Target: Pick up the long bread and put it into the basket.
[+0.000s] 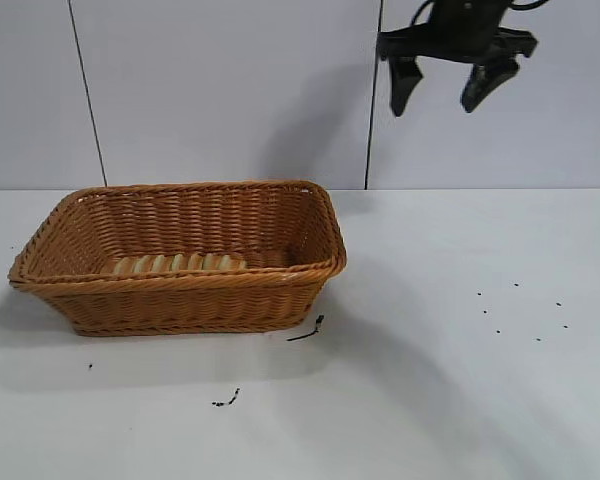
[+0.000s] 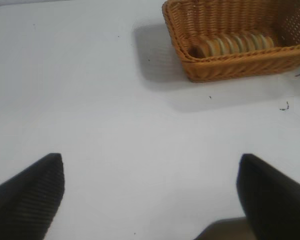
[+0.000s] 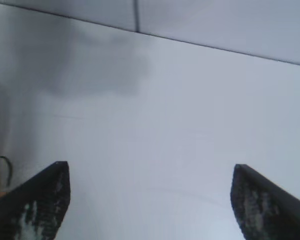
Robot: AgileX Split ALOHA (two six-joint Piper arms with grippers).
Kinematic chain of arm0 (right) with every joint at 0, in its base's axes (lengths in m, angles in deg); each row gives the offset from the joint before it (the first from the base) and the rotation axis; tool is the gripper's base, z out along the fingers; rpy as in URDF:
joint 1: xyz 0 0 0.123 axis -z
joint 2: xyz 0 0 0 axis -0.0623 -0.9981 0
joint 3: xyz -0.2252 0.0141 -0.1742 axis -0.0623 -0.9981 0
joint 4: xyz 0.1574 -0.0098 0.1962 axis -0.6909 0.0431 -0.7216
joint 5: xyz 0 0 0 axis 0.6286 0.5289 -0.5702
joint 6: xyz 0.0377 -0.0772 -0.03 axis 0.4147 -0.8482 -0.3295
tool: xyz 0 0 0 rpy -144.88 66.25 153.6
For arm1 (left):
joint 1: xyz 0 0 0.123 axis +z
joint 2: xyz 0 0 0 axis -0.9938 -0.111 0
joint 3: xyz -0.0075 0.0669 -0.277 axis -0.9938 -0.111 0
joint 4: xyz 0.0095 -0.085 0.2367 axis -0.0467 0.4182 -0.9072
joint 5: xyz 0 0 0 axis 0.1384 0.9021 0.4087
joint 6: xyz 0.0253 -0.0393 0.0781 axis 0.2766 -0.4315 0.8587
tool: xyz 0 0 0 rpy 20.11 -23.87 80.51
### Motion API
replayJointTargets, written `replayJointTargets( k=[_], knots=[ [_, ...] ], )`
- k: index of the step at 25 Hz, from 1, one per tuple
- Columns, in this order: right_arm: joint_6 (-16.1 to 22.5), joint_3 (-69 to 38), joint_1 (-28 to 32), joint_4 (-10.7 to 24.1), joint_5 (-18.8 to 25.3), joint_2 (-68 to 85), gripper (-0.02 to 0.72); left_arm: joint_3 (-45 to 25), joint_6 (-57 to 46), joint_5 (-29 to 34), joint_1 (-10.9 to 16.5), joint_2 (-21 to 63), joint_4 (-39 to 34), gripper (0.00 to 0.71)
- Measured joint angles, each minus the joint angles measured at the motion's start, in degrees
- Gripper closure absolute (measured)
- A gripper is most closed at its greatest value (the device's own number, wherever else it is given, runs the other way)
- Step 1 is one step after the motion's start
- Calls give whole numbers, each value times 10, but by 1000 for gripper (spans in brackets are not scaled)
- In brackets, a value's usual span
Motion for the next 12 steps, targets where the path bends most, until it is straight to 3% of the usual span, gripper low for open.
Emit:
replayJointTargets(
  k=[7,12],
  knots=[
    [-2,-33,4,-6,4,38,104,0,0,0,0,0,0,14],
    [-4,-160,4,-6,4,129,104,0,0,0,0,0,0,14]
  ],
)
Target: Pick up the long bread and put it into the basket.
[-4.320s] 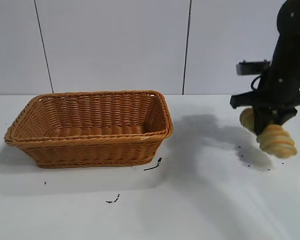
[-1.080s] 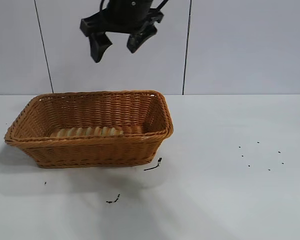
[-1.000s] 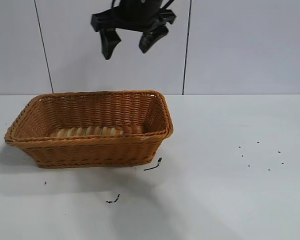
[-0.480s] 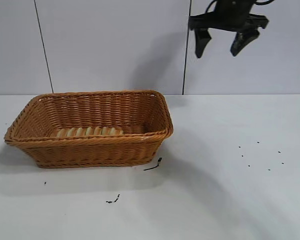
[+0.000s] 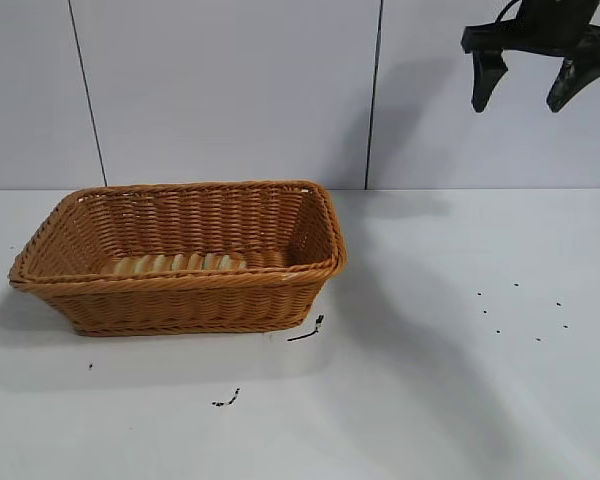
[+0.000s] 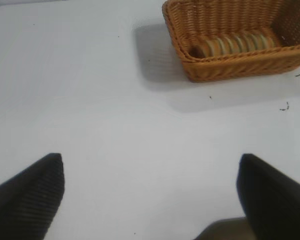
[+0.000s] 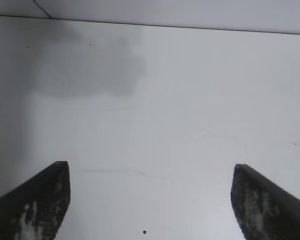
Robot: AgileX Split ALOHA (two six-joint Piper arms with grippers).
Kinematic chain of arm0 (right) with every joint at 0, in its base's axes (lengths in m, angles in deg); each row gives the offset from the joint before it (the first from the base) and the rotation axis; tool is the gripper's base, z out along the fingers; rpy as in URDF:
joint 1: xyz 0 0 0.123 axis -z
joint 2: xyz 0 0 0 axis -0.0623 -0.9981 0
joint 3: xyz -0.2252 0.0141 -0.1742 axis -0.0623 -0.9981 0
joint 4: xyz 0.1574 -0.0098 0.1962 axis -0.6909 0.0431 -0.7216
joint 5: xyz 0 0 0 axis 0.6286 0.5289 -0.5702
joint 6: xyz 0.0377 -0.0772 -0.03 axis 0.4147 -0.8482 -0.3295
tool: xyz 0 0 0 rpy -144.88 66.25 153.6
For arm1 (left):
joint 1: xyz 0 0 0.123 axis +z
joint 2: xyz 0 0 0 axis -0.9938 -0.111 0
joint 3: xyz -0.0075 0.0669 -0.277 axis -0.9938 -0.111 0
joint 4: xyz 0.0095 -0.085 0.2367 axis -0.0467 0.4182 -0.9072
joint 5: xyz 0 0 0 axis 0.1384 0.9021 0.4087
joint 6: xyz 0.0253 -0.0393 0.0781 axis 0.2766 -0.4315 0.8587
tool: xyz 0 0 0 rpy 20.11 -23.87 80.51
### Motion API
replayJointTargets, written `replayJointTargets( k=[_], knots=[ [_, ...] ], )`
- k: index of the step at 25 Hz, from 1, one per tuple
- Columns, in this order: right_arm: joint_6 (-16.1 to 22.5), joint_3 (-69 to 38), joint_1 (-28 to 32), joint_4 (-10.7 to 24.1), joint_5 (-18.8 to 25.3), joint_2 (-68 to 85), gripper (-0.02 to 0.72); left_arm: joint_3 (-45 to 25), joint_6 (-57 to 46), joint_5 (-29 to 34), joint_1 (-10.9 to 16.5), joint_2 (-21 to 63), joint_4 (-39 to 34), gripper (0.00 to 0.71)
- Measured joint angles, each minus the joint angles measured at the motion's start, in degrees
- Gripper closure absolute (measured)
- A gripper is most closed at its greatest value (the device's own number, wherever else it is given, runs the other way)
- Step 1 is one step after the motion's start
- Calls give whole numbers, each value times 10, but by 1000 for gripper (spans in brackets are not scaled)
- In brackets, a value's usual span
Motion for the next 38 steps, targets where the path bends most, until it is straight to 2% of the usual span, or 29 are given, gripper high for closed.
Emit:
replayJointTargets(
  k=[9,15,18,21,27,30,38],
  knots=[
    [0,-360,0,5,-1,273,104,0,0,0,0,0,0,14],
    [0,-556,0,7,0,508,104,0,0,0,0,0,0,14],
    [0,-638,0,7,-17,636,104,0,0,0,0,0,0,14],
    [0,-682,0,7,-40,709,104,0,0,0,0,0,0,14],
    [0,-824,0,6,-100,995,104,0,0,0,0,0,0,14],
    [0,-869,0,-5,-99,1091,104,0,0,0,0,0,0,14],
    [0,-874,0,-8,-102,1198,104,0,0,0,0,0,0,14]
  ],
)
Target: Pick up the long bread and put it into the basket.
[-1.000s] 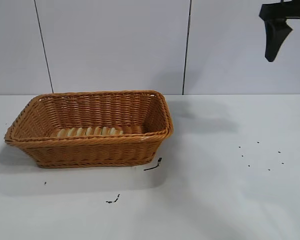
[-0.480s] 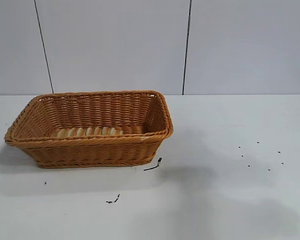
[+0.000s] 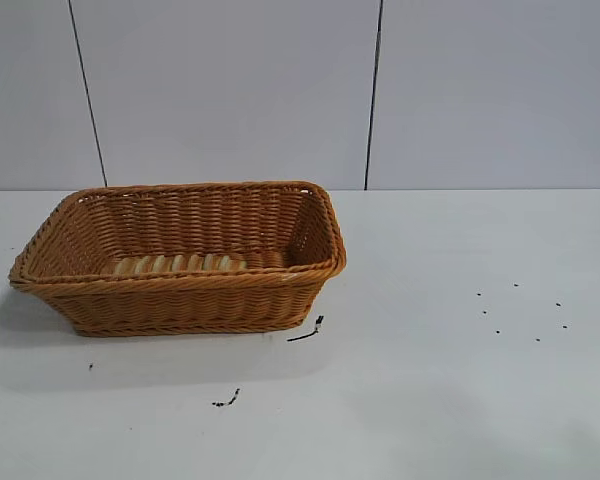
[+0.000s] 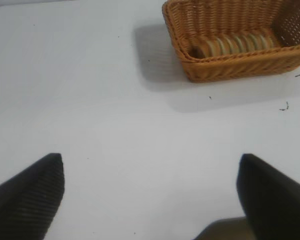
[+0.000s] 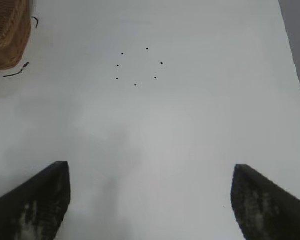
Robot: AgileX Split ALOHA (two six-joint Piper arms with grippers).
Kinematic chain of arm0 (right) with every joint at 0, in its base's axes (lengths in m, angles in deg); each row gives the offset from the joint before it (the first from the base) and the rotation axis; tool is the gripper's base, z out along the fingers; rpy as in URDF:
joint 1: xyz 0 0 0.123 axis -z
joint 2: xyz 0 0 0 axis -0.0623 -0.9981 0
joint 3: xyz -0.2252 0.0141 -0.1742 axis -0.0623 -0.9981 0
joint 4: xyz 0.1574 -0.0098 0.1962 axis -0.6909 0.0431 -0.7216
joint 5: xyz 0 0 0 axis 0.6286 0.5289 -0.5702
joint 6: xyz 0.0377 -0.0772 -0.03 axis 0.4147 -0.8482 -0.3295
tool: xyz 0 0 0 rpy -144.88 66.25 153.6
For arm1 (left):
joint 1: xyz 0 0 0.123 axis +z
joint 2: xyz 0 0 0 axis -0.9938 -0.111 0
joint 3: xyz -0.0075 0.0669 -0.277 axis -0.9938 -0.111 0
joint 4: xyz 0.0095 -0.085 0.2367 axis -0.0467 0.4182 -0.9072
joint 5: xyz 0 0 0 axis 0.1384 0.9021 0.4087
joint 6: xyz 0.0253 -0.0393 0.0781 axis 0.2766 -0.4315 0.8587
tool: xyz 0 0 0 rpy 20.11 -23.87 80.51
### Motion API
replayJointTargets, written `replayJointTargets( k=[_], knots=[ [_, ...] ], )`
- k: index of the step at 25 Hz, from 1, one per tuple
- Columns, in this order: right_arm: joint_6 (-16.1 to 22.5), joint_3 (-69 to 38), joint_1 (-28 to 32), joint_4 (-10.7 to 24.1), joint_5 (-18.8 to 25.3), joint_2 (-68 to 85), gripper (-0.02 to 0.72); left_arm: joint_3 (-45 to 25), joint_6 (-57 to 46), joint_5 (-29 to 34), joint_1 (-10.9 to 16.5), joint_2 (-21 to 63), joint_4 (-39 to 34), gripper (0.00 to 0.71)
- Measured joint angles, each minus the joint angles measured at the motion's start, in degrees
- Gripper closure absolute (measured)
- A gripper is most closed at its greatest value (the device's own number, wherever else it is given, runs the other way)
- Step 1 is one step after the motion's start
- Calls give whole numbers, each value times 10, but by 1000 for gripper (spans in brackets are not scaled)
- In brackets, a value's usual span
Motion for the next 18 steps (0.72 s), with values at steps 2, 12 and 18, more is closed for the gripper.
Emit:
replayJointTargets(
  k=[2,12,18],
  knots=[
    [0,0,0,0,0,0,104,0,0,0,0,0,0,14],
    [0,0,0,8,0,0,104,0,0,0,0,0,0,14],
    [0,0,0,8,0,0,104,0,0,0,0,0,0,14]
  ],
)
